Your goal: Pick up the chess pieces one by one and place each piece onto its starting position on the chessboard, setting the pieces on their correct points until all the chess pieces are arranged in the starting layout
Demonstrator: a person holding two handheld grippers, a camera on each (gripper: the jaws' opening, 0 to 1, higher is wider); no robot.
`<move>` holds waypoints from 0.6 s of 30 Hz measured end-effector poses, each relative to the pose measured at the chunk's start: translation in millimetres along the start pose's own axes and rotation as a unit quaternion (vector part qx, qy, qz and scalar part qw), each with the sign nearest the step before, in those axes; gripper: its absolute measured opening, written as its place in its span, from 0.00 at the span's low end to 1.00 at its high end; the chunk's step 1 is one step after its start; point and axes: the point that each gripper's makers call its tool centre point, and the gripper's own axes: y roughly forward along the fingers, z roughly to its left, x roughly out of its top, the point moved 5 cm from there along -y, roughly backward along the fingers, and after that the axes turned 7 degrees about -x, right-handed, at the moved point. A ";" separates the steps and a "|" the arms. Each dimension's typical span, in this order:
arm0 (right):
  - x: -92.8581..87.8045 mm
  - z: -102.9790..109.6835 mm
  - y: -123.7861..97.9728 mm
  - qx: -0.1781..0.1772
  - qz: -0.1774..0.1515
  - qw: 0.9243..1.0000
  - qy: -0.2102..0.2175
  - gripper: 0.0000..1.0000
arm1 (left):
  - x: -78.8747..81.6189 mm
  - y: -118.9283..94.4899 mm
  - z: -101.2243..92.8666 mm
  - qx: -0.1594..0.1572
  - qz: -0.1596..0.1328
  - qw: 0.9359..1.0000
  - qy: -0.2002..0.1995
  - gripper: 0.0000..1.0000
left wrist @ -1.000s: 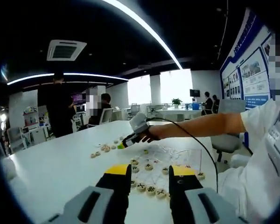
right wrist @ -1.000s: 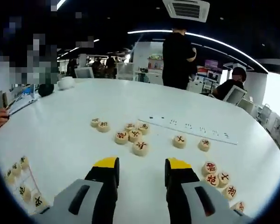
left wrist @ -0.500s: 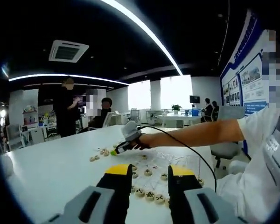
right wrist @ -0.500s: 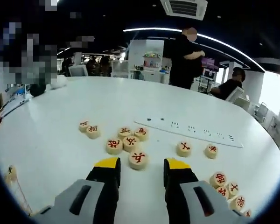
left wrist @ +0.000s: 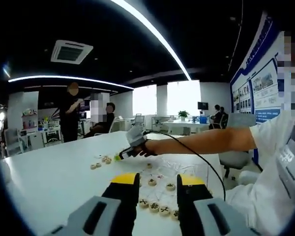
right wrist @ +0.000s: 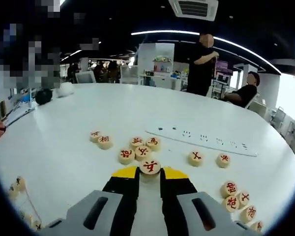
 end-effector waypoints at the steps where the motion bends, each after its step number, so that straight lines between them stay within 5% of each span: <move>1: 0.7 0.7 -4.7 0.004 -0.001 1.000 -0.002 0.18 | -0.7 1.3 0.1 -0.001 0.002 1.000 0.000 0.32; 18: 1.6 -35.5 -89.6 0.048 -0.024 0.998 -0.019 0.18 | -1.5 7.5 -14.6 -0.030 0.012 0.999 0.005 0.32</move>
